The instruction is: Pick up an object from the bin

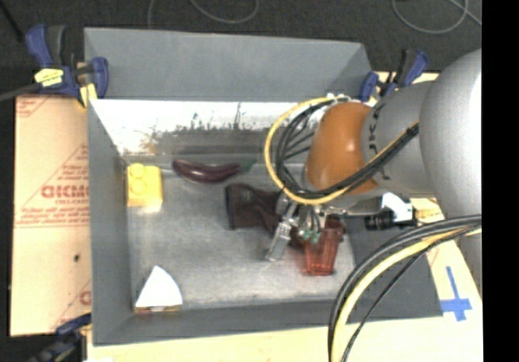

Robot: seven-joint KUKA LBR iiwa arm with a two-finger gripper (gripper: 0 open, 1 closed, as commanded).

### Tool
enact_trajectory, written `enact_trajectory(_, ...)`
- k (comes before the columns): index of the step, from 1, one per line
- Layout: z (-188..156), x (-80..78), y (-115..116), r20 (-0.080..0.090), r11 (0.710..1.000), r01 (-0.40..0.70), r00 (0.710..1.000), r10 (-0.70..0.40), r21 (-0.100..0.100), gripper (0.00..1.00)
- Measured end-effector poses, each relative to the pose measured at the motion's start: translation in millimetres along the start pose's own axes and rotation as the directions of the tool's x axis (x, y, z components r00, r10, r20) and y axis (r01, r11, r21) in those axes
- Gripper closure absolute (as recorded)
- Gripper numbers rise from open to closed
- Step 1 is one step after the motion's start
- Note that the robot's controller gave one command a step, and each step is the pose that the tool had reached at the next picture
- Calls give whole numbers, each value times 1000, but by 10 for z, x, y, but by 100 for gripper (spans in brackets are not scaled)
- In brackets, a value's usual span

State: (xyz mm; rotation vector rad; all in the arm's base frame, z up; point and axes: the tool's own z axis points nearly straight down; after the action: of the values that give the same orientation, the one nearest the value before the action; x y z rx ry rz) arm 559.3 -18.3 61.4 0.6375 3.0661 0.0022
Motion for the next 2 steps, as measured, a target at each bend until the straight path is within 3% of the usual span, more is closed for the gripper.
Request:
enact_trajectory(1, -145, 69, -17, -1, 1000, -14, 1000, 14, -1, 0)
enact_trajectory(2, -35, -38, 4, 11, 1000, 0, 1000, 0, -3, 100)
